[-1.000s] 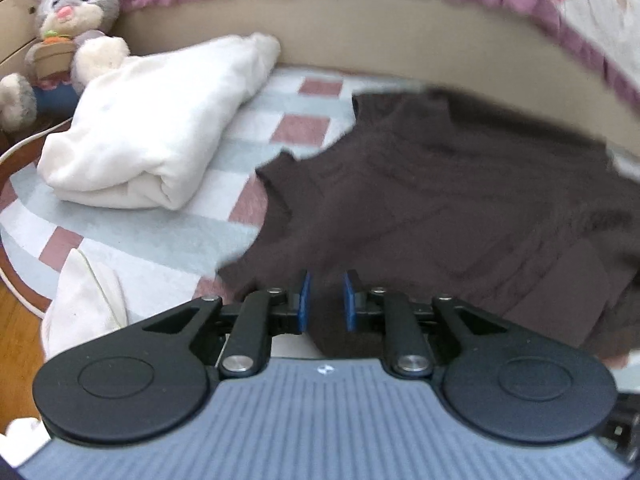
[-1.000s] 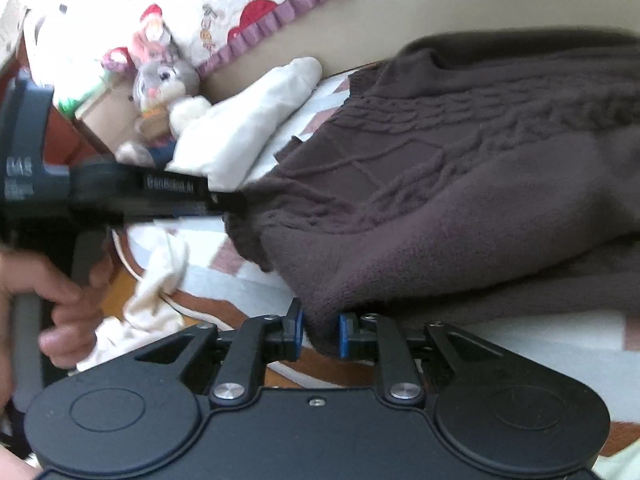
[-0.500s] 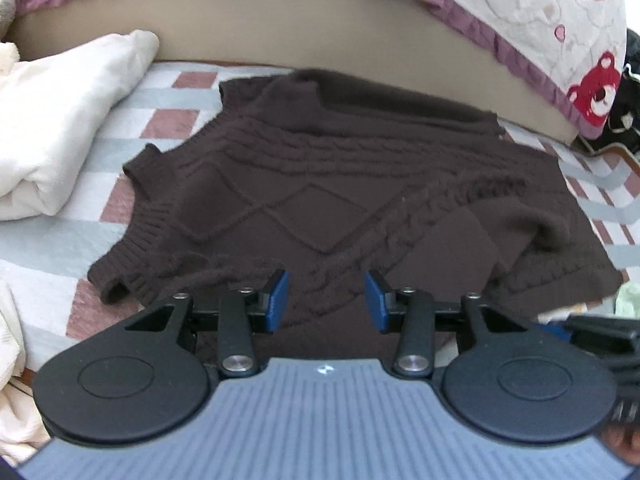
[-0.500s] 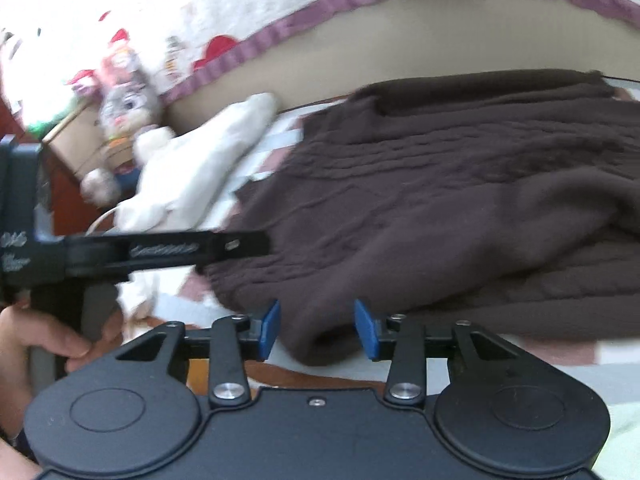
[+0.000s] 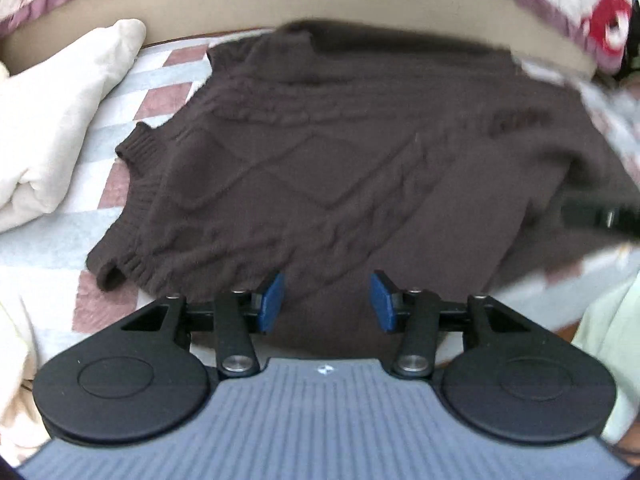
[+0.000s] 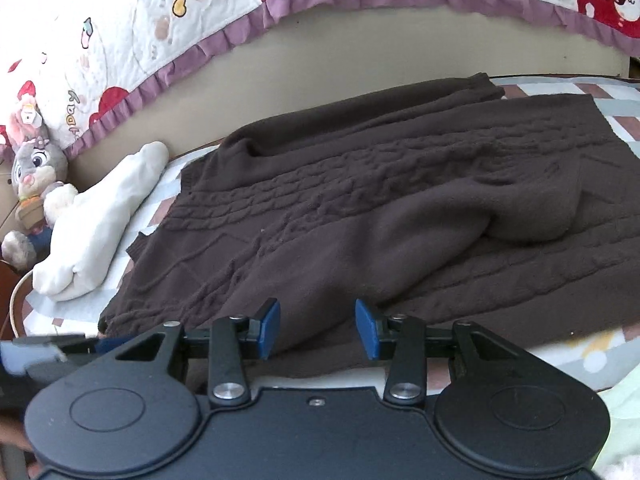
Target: Fold clothes
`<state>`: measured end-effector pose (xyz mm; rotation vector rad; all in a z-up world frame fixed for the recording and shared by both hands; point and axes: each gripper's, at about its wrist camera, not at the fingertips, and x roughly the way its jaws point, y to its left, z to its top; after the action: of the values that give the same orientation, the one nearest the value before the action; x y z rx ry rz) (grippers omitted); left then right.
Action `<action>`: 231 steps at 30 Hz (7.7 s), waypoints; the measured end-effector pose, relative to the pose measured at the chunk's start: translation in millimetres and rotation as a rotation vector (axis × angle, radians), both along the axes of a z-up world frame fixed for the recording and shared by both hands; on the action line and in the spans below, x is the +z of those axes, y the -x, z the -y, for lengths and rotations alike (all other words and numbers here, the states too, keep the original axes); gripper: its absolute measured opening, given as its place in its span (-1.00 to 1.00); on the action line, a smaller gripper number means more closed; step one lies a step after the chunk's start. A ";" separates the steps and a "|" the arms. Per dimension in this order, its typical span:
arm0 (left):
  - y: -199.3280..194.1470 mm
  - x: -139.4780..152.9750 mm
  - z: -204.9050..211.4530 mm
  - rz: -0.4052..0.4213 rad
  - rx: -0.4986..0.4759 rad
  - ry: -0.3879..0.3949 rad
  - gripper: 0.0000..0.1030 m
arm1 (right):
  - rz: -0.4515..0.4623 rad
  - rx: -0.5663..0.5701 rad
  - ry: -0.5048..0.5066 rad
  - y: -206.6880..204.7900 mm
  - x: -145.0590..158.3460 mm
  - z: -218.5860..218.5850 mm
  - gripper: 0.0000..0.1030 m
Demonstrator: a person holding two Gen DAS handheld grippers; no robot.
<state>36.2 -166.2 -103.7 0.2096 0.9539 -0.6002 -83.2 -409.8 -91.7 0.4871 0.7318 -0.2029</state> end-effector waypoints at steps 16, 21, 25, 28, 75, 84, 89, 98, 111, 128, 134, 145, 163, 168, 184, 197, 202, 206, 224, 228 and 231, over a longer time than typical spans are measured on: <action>-0.8 -9.1 24.3 -0.053 -0.066 -0.038 -0.08 | 0.032 -0.081 -0.011 1.3 -18.3 22.8 -0.02; -10.7 -22.5 39.1 -0.116 -0.086 -0.101 -0.08 | 0.036 -0.049 0.027 -8.1 -30.7 14.4 0.00; -20.9 -12.8 45.1 -0.097 -0.115 -0.184 -0.08 | -0.044 -0.118 0.089 -13.8 -44.0 16.8 -0.01; -33.6 -0.1 46.0 -0.092 -0.117 -0.187 -0.08 | -0.140 -0.202 0.212 -14.9 -46.2 19.8 0.00; -242.0 2.7 -5.3 0.012 0.177 0.218 -0.10 | -0.261 0.162 -0.018 -369.8 14.2 54.0 0.39; -312.8 -26.9 43.5 0.002 0.211 0.164 0.17 | -0.214 0.025 -0.055 -357.7 7.0 101.9 0.39; -326.8 -40.1 69.5 -0.037 0.189 0.123 0.19 | -0.198 0.038 -0.097 -348.1 10.9 113.6 0.39; -309.8 -36.3 79.9 -0.041 0.136 0.122 -0.90 | -0.169 0.062 -0.171 -330.9 17.9 134.8 0.39; -128.2 19.6 14.8 0.112 -0.117 0.354 -0.92 | -0.064 0.047 -0.257 -297.8 28.8 151.0 0.39; -104.0 -32.3 -9.2 0.011 -0.068 0.253 -0.92 | -0.329 -0.334 -0.083 -265.6 -31.7 151.7 0.38; -109.1 -26.6 -8.1 0.019 -0.050 0.262 -0.92 | -0.013 -0.377 -0.163 -214.9 -9.5 160.2 -0.65; -109.9 -17.1 -12.5 -0.017 0.002 0.248 -0.91 | -0.080 -0.387 -0.120 -26.9 -7.2 99.9 -0.60; -106.3 -41.2 -47.4 -0.311 0.139 0.583 0.02 | 0.124 -0.551 -0.460 64.8 -35.9 191.6 0.27; -128.9 -56.5 -26.8 -0.352 0.215 0.580 0.08 | 0.138 -0.589 -0.357 41.2 -47.2 214.6 -0.04; -175.9 13.2 -0.6 -0.062 0.284 0.489 -1.00 | 0.108 -0.517 0.033 94.8 40.9 140.7 -0.66; -81.8 -19.2 28.5 -0.214 -0.032 0.329 -0.46 | -0.121 -0.516 -0.132 100.2 42.3 187.8 -0.27; -95.1 -38.5 4.8 -0.372 0.116 0.435 -0.44 | -0.065 -0.422 -0.013 85.7 77.0 188.4 -0.24; -99.8 -42.5 2.7 -0.372 0.149 0.422 -0.43 | 0.023 -0.126 -0.014 26.4 73.0 222.3 -0.19; -149.1 -63.8 37.7 -0.308 0.262 0.564 -0.70 | -0.102 -0.007 -0.166 -43.3 -43.3 282.9 -0.06; -144.9 -36.2 66.0 -0.055 0.120 0.442 -0.85 | -0.050 0.048 -0.066 -46.7 -49.1 267.1 -0.60; -143.4 -3.3 68.1 0.136 0.105 0.461 -0.85 | 0.012 0.029 -0.024 -42.9 -43.2 264.3 -0.76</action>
<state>179.6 -234.3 -107.0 -0.2082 0.6697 -0.6832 -40.3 -674.0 -134.9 0.4999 0.7301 -0.1638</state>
